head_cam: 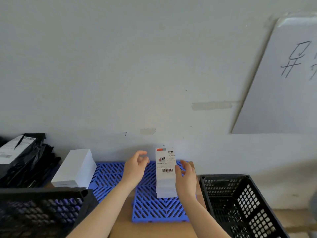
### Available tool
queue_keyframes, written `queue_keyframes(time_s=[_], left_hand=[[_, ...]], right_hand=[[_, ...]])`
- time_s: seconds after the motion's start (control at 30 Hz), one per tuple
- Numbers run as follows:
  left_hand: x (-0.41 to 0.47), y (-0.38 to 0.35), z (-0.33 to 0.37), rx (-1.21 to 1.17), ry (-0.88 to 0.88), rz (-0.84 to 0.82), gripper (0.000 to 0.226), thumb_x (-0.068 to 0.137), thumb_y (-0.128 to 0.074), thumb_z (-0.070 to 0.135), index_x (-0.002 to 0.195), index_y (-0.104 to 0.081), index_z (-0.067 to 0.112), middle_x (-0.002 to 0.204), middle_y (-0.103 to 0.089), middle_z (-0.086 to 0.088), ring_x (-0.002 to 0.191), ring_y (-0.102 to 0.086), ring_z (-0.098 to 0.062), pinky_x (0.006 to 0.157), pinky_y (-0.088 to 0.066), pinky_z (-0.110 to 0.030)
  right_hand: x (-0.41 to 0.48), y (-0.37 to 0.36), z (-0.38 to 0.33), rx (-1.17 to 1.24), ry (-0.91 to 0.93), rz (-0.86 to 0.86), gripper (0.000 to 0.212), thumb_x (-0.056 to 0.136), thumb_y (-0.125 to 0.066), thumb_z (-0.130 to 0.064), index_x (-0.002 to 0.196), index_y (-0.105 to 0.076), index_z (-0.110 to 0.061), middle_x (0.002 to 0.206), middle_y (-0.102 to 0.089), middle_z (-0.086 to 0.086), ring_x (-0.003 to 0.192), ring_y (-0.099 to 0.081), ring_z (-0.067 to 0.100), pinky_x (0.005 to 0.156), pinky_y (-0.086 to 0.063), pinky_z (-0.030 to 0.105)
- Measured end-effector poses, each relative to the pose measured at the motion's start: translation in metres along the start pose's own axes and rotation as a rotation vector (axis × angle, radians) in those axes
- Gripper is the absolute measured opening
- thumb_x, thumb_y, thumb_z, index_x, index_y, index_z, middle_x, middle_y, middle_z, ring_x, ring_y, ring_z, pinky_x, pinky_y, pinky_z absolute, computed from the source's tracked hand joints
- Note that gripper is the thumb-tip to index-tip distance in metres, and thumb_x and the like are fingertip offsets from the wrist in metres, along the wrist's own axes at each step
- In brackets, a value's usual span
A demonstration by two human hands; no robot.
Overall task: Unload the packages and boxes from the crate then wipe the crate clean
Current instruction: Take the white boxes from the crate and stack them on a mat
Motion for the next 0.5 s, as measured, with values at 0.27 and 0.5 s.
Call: queue_keyframes(time_s=[0.27,0.5], left_hand=[[-0.078,0.097,0.006,-0.008,-0.160,-0.096,0.019,0.100,-0.049,0.025,0.118,-0.054,0.028,0.095,-0.069,0.004,0.094,-0.064,-0.013,0.086,-0.049,-0.030],[-0.150,0.195,-0.012,-0.059,-0.208,-0.046,0.020,0.100,-0.050,0.022,0.118,-0.057,0.025,0.095,-0.070,0.002,0.092,-0.065,-0.011,0.087,-0.050,-0.030]], right_hand=[[-0.124,-0.022,-0.055,0.028,0.062,0.042,0.028,0.099,-0.047,-0.033,0.125,-0.053,-0.024,0.124,-0.054,-0.003,0.098,-0.054,0.006,0.064,-0.040,0.013],[-0.223,-0.049,-0.100,-0.006,0.145,-0.007,0.028,0.100,-0.046,-0.032,0.125,-0.053,-0.021,0.108,-0.054,-0.010,0.087,-0.052,0.000,0.074,-0.047,0.022]])
Point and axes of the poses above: each hand's wrist, its own x-axis towards the middle knuckle, its own y-axis out of the back of the hand, z = x × y, the point moved 1 cm from there along x, towards the middle knuckle
